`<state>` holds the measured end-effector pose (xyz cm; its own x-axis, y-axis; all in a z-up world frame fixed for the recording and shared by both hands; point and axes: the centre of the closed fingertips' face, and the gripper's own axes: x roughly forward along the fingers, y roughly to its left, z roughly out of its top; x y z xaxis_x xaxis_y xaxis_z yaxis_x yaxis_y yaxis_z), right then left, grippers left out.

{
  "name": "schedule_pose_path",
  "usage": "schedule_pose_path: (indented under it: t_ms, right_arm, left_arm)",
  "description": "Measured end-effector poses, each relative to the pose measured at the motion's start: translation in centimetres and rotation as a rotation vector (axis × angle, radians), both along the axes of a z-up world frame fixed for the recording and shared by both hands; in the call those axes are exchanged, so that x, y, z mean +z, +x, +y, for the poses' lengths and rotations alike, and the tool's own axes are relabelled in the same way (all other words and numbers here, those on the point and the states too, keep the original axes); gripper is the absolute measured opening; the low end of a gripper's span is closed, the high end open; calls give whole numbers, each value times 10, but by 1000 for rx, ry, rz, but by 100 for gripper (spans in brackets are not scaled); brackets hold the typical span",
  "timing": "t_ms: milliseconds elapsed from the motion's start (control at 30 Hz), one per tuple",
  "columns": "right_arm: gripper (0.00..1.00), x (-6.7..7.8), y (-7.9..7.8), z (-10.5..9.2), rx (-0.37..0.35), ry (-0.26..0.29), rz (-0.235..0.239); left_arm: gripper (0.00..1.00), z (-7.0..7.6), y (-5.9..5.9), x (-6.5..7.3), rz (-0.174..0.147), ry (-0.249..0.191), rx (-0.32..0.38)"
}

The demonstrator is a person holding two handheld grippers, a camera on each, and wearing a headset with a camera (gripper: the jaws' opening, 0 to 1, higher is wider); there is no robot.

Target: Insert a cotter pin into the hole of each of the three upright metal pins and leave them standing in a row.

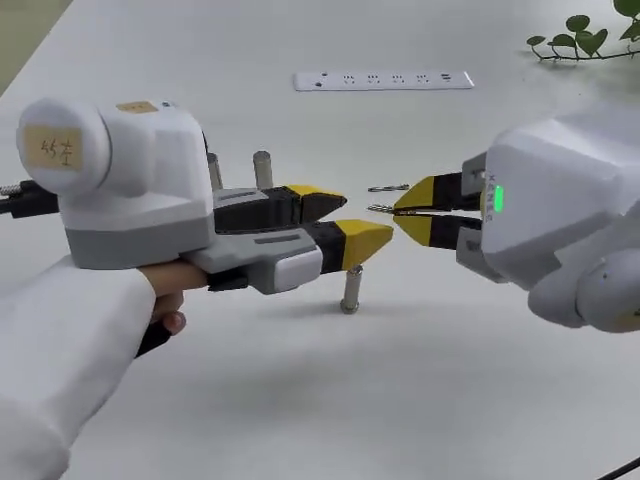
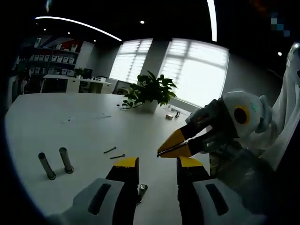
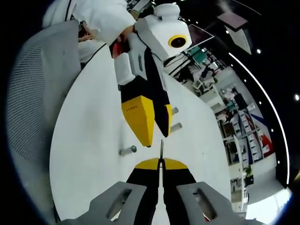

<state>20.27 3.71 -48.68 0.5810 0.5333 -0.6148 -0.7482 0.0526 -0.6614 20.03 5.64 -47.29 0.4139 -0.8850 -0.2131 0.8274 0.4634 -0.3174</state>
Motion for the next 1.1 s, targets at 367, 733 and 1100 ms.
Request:
schedule_pose_path:
  t_ms: [367,733,1100]
  right_arm:
    - [0,0,-6,8,21,-12,-17]
    - [0,1,-7,10,22,-12,-25]
    - [0,1,-8,13,27,-14,-31]
  left_arm:
    - [9,-3,1,2,13,-27,-16]
    - [6,-5,-1,-3,21,-7,-33]
    - [4,-7,-1,-4,25,-10,-35]
